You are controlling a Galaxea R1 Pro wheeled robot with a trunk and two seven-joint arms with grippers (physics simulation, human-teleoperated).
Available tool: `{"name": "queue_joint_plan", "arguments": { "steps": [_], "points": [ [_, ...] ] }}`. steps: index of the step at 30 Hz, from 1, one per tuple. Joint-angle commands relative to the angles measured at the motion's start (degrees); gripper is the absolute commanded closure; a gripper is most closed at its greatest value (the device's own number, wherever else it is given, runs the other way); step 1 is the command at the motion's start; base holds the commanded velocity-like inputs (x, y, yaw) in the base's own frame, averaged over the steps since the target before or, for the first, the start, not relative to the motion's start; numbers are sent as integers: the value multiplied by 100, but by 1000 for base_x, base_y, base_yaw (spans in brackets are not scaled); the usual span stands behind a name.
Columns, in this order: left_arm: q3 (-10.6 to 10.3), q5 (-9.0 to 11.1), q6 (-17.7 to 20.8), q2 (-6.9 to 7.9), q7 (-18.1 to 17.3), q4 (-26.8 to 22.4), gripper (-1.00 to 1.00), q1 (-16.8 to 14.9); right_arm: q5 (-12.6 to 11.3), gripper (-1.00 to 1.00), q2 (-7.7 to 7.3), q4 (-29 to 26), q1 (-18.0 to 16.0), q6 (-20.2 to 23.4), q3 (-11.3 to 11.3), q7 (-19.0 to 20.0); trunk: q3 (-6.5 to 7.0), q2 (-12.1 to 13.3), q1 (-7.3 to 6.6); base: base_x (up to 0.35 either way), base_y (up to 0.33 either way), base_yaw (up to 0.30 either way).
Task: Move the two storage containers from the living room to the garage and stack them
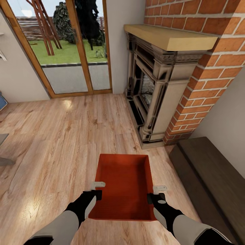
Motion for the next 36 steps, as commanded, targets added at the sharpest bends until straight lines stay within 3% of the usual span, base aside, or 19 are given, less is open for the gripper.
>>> {"name": "queue_joint_plan", "arguments": {
  "steps": [1,13,36],
  "points": [
    [51,-18,34,-7,15,6,100,2,-3,100,3,-39,-5,-372,70,0,-7,-7,2,0,0,0],
    [51,-18,34,-6,15,6,100,2,-31,100,34,-37,-5,-375,67,-254,59,-7,2,0,0,0],
    [45,-18,34,-4,18,6,100,2,-32,100,46,-39,-5,-382,67,-270,260,-7,2,0,0,-8]
  ]
}}
